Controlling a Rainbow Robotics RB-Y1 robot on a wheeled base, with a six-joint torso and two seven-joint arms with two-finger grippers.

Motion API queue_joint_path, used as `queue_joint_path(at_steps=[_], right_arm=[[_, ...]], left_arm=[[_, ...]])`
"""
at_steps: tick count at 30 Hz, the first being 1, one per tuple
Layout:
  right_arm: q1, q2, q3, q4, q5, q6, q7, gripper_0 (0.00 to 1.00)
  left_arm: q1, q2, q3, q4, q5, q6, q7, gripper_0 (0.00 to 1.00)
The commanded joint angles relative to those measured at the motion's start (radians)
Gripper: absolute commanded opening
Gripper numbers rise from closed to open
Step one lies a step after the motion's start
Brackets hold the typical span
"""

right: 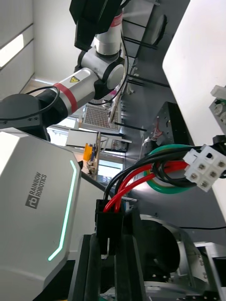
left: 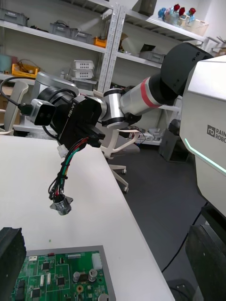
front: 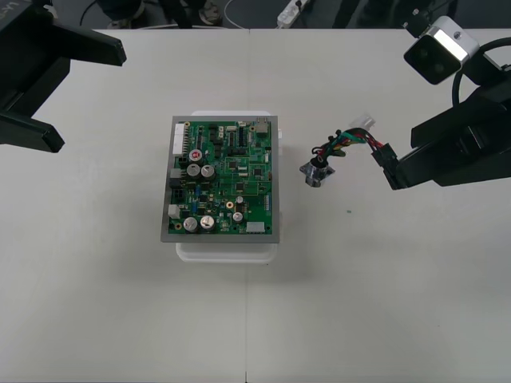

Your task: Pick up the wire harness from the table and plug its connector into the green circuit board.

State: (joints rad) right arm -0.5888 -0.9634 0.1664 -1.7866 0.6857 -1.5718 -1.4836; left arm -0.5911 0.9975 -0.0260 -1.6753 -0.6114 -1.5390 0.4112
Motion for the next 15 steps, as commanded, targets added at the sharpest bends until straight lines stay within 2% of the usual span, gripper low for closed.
queue_joint_path(at_steps=[1,15], right_arm=[[-0.040,-0.024,0.021,-0.004,-0.032,0.001,-0.034,0.00],[-0.097,-0.024,0.120,-0.004,-0.091,0.001,-0.057,0.00]], left_arm=[[0.008,0.075,0.026,-0.038,0.015,-0.032,-0.003,1.00],[-0.001,0.112,0.047,-0.058,-0.024,-0.032,-0.075,1.00]])
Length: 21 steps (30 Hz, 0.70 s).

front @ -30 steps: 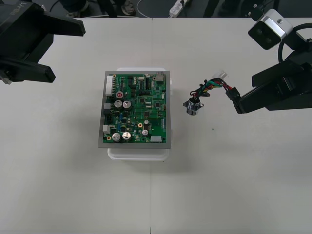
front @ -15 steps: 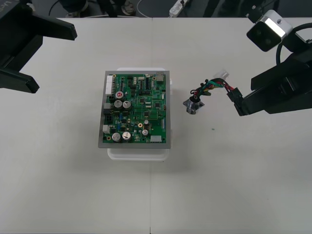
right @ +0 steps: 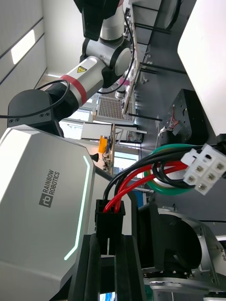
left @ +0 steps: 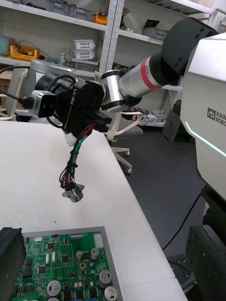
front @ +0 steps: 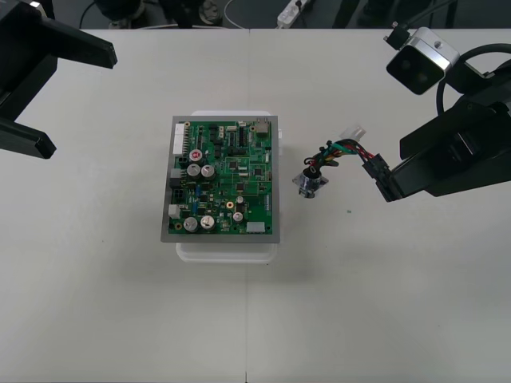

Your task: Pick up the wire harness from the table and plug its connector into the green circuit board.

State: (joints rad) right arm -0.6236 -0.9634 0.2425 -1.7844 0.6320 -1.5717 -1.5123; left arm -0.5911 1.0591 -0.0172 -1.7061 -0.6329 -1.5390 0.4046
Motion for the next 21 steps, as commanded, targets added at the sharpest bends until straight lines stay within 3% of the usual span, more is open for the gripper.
queue_joint_path(at_steps=[1,21], right_arm=[[-0.065,-0.026,0.054,-0.006,-0.041,0.001,-0.028,0.00],[-0.219,-0.017,0.227,0.056,-0.095,0.001,-0.029,0.00]], left_arm=[[-0.001,0.051,0.039,-0.029,-0.002,-0.032,-0.069,1.00],[-0.001,0.067,0.040,-0.033,0.021,-0.032,-0.078,1.00]])
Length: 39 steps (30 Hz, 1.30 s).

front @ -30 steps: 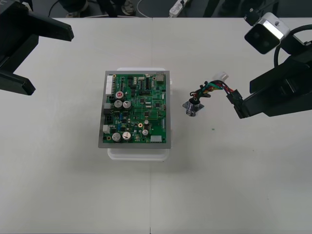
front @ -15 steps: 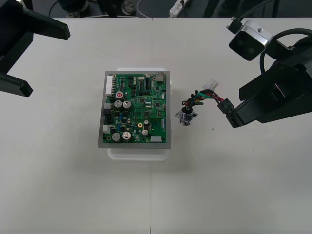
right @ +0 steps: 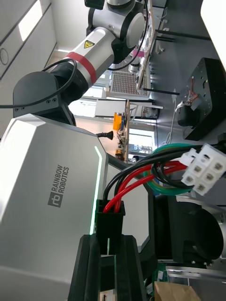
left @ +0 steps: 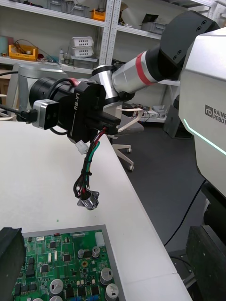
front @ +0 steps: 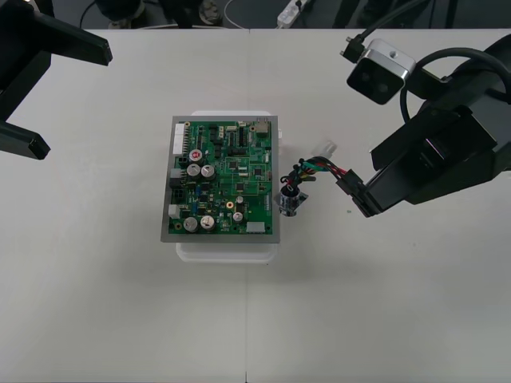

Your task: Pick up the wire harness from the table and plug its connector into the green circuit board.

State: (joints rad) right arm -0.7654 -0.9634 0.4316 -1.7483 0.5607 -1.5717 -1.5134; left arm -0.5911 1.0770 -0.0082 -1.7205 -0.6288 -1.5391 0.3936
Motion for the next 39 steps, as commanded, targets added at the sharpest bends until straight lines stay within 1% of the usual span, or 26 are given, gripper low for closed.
queue_joint_path(at_steps=[1,6,13,20,26,29,39], right_arm=[[-0.083,-0.011,0.039,0.027,-0.024,0.001,-0.044,0.00],[-0.109,0.009,0.044,0.038,-0.024,0.001,-0.076,0.00],[-0.147,0.017,0.102,0.038,-0.028,0.001,-0.079,0.00],[-0.173,0.051,0.104,0.044,-0.030,0.001,-0.079,0.00],[-0.196,0.087,0.104,0.050,-0.044,0.001,-0.119,0.00],[-0.204,0.101,0.107,0.058,-0.044,0.001,-0.119,0.00],[-0.258,0.132,0.200,0.072,-0.074,0.001,-0.125,0.00]], left_arm=[[-0.001,0.050,0.033,-0.016,0.018,-0.032,-0.067,1.00],[-0.003,0.055,0.037,-0.002,0.027,-0.032,-0.070,1.00],[-0.001,0.055,0.036,-0.011,0.044,-0.032,-0.070,1.00],[0.004,0.055,0.033,-0.025,0.052,-0.032,-0.071,1.00],[0.007,0.055,-0.015,-0.034,0.061,-0.032,-0.076,1.00],[0.007,0.055,-0.016,-0.034,0.063,-0.032,-0.078,1.00],[0.010,0.055,-0.016,-0.034,0.064,-0.032,-0.090,1.00]])
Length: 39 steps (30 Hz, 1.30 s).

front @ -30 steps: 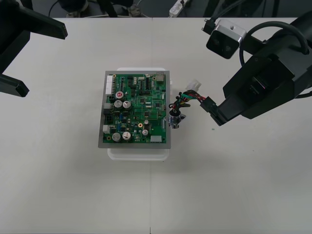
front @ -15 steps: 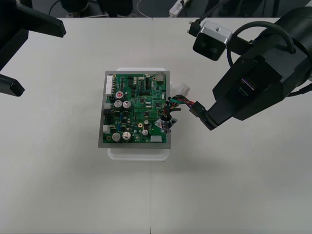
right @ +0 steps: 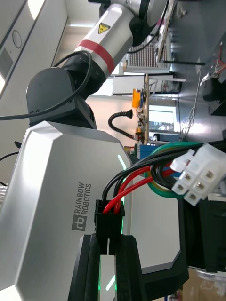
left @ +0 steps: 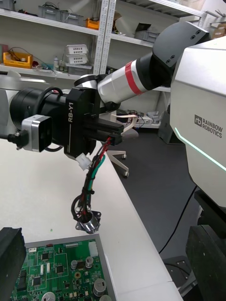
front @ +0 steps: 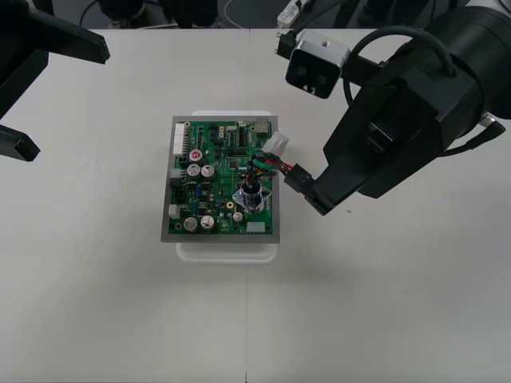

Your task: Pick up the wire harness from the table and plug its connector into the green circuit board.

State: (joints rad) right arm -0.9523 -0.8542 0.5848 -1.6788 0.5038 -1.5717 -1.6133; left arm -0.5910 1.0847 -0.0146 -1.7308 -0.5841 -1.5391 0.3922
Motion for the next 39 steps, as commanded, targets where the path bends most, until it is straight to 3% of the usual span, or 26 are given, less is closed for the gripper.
queue_joint_path(at_steps=[1,16,39], right_arm=[[-0.072,0.026,0.049,0.002,-0.018,0.001,-0.025,0.00],[-0.128,0.076,0.129,0.016,0.005,0.001,-0.025,0.00],[-0.181,0.121,0.153,0.083,-0.022,0.001,-0.025,0.00]], left_arm=[[0.010,0.047,-0.011,-0.024,0.020,-0.032,-0.088,1.00],[0.014,0.047,-0.011,-0.024,0.021,-0.032,-0.102,1.00],[0.014,0.047,-0.011,-0.029,0.024,-0.032,-0.107,1.00]])
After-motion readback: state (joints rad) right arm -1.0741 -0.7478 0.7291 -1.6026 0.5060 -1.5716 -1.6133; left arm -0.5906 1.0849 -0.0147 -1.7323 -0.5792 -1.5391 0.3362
